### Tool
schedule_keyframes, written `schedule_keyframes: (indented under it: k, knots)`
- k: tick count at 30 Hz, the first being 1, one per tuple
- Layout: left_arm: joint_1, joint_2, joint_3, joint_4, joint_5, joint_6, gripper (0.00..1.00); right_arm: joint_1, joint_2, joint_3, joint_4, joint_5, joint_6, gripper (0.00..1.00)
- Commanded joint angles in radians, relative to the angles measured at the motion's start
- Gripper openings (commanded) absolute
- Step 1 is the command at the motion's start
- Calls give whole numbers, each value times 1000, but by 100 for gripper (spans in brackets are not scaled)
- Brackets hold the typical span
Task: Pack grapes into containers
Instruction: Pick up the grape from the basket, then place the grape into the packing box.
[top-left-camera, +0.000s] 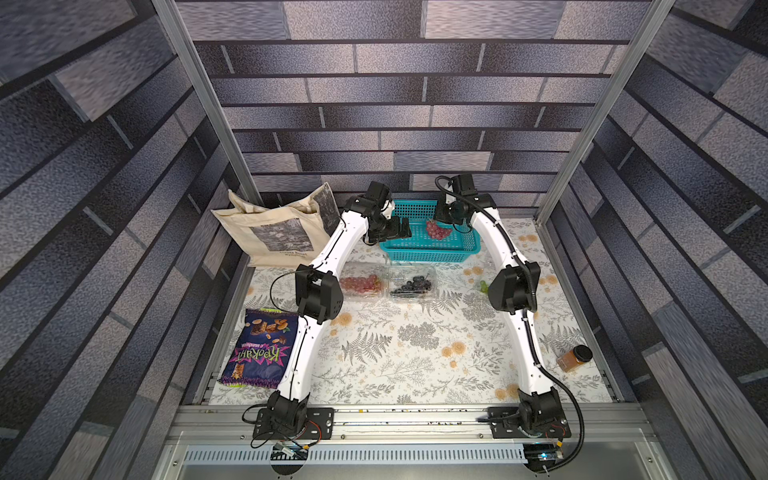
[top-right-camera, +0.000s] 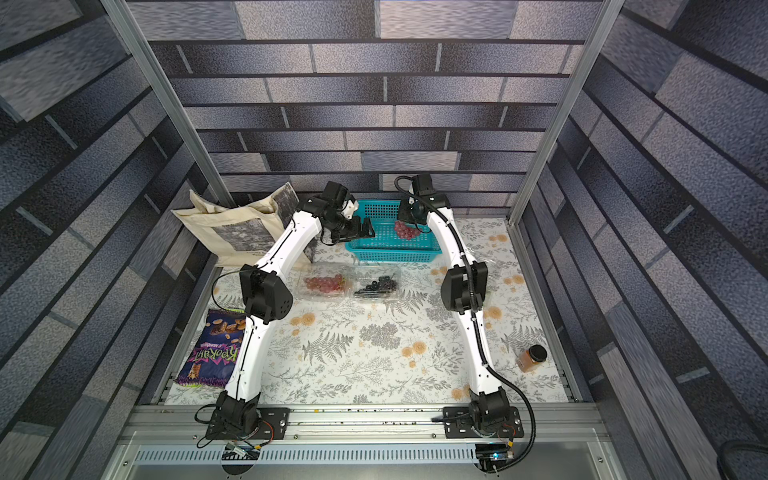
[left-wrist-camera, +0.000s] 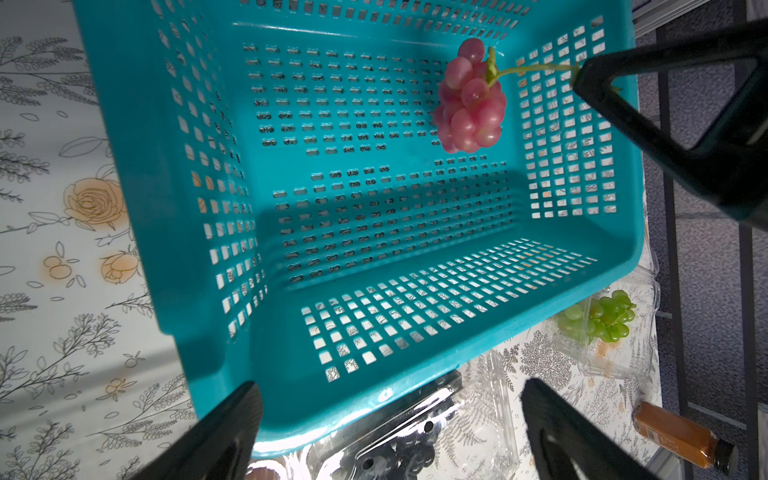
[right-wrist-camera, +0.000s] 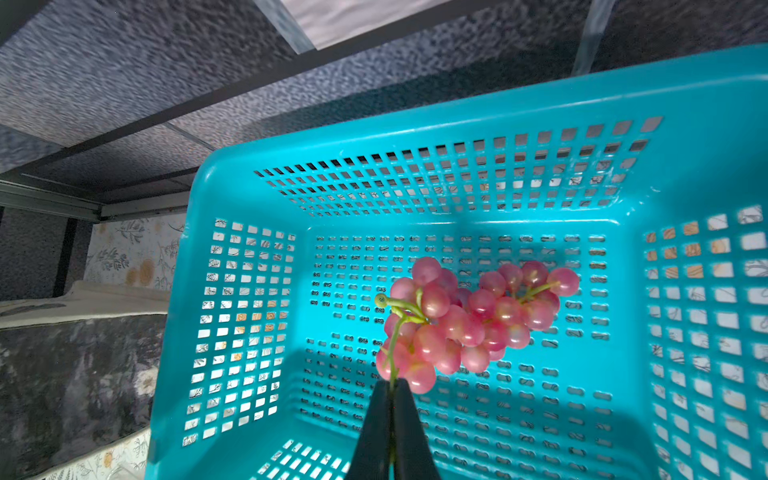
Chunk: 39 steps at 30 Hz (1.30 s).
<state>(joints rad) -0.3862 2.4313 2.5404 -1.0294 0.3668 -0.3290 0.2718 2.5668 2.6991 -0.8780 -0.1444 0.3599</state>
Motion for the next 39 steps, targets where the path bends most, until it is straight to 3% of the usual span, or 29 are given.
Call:
schedule_keyframes:
  k: [1, 13, 21, 26, 33, 36, 39]
  knots:
    - [5, -14, 16, -24, 4, 15, 100, -9, -36, 2, -8, -15, 13, 0]
    - [27, -84, 19, -28, -44, 27, 100, -14, -201, -9, -108, 1, -49, 0]
    - [25, -151, 20, -77, -75, 48, 100, -15, -385, -108, -163, 48, -68, 0]
    - [-8, -205, 19, -112, -109, 70, 100, -15, -531, -224, -195, 88, -71, 0]
    - [-81, -269, -7, -131, -77, 73, 100, -32, -785, -504, -199, 164, -72, 0]
    - [-120, -319, -92, -79, -28, 65, 100, -42, -874, -629, -194, 189, -67, 0]
    - [-143, -412, -282, 81, 49, -1, 100, -50, -948, -741, -192, 209, -59, 0]
